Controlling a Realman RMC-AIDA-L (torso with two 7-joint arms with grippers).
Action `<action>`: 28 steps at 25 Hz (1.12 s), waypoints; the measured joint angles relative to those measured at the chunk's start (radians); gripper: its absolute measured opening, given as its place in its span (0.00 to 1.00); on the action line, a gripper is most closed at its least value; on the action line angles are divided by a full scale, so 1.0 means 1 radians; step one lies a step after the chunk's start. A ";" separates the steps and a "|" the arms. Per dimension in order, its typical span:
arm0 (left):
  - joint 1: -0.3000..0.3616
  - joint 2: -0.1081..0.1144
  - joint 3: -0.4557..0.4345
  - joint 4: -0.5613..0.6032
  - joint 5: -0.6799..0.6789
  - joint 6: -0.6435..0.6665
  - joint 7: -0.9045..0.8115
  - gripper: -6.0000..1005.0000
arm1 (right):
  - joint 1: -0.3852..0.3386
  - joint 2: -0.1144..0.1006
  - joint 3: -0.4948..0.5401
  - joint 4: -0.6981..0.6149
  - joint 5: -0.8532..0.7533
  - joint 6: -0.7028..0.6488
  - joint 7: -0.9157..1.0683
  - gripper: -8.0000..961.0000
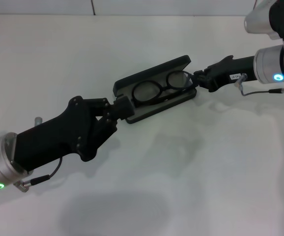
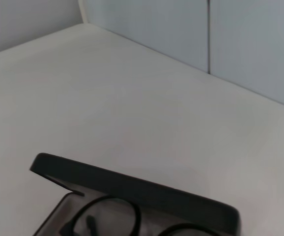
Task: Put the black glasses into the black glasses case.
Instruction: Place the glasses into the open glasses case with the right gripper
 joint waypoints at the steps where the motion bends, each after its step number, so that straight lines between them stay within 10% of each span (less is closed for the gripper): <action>1: 0.000 0.000 0.000 0.000 0.000 0.000 0.000 0.05 | 0.000 0.000 -0.008 0.001 0.010 -0.002 0.000 0.09; 28: -0.013 0.000 -0.004 0.001 0.000 -0.011 -0.002 0.05 | 0.000 0.000 -0.054 0.035 0.029 0.112 -0.031 0.09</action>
